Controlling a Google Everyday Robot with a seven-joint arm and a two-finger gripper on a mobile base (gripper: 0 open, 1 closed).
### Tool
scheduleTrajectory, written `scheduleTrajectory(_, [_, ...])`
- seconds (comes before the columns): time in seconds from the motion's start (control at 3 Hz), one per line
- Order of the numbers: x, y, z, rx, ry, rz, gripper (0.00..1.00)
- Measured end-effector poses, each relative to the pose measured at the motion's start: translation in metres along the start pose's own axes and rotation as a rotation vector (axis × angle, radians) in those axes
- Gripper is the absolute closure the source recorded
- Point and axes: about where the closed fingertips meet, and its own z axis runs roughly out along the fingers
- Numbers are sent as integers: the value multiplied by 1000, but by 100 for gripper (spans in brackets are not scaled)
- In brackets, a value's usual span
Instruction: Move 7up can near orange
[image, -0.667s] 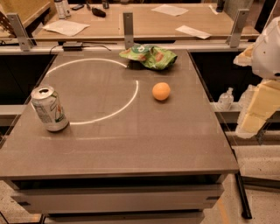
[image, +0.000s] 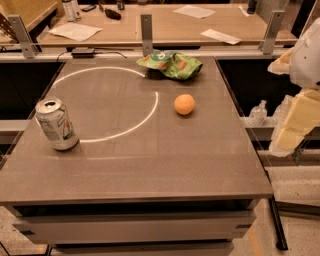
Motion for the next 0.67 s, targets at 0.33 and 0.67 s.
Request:
scheduleTrajectory(0.33, [17, -2, 8, -10, -85, 90, 0])
scheduleTrajectory(0.67, [31, 13, 20, -30, -258, 180, 0])
